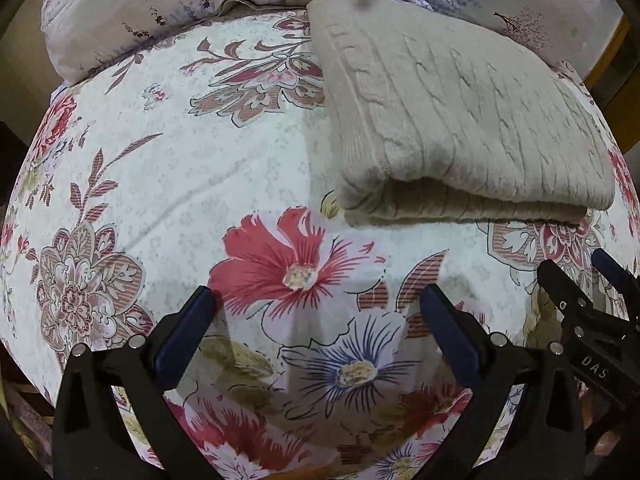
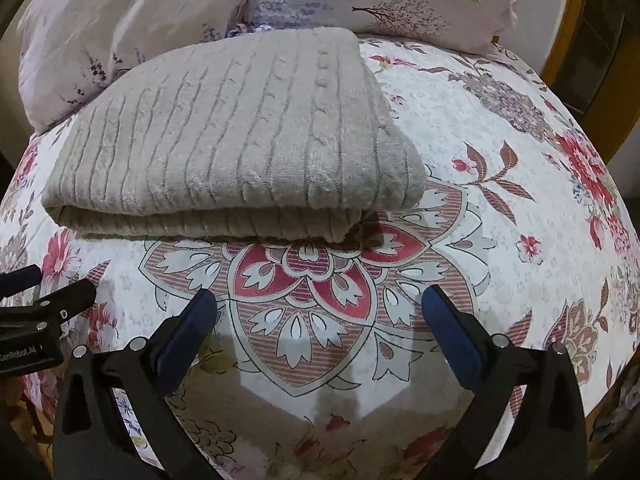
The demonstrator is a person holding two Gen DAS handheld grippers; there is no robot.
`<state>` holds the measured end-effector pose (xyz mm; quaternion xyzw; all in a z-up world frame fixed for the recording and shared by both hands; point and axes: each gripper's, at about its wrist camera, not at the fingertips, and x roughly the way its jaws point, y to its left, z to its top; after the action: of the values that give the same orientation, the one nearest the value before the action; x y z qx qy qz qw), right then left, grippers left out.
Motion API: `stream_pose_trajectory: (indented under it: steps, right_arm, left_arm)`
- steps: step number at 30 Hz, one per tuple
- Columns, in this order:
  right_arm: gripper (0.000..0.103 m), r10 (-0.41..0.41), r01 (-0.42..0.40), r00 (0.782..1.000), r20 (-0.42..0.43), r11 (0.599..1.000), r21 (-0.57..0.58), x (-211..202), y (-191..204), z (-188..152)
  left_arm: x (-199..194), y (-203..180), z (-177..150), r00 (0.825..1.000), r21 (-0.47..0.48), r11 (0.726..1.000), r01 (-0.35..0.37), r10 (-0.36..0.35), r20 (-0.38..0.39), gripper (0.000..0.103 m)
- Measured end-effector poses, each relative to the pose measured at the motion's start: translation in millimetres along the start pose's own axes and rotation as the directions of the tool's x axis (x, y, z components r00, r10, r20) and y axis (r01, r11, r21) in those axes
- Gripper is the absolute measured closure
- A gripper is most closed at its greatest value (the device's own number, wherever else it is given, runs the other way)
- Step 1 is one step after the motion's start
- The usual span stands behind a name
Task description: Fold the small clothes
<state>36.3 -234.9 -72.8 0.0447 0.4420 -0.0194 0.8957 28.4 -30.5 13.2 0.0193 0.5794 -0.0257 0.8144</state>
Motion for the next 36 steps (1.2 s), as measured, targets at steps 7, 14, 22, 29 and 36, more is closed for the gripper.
stream_pose_trajectory:
  steps: [7, 14, 22, 29, 36]
  right_arm:
    - [0.001, -0.006, 0.006, 1.0, 0.005, 1.0, 0.009, 0.2, 0.6, -0.9]
    - [0.001, -0.007, 0.007, 1.0, 0.007, 1.0, 0.01, -0.1, 0.9, -1.4]
    - [0.001, -0.006, 0.006, 1.0, 0.007, 1.0, 0.007, 0.0, 0.4, -1.0]
    - [0.001, -0.005, 0.005, 1.0, 0.007, 1.0, 0.006, 0.3, 0.4, -0.6]
    - [0.001, -0.005, 0.005, 1.0, 0.007, 1.0, 0.006, 0.4, 0.4, -0.6]
  left_arm:
    - [-0.3, -1.0, -0.9, 1.0, -0.004, 1.0, -0.002, 0.002, -0.005, 0.002]
    - [-0.2, 1.8, 3.8, 1.0, -0.004, 1.0, -0.002, 0.002, -0.012, 0.002]
    - [0.0, 2.4, 4.8, 1.0, -0.001, 1.0, -0.001, 0.001, -0.011, 0.002]
    - [0.1, 2.0, 4.7, 1.0, -0.002, 1.0, -0.001, 0.001, -0.011, 0.002]
    - [0.3, 2.1, 6.3, 1.0, -0.003, 1.0, -0.001, 0.001, -0.016, 0.002]
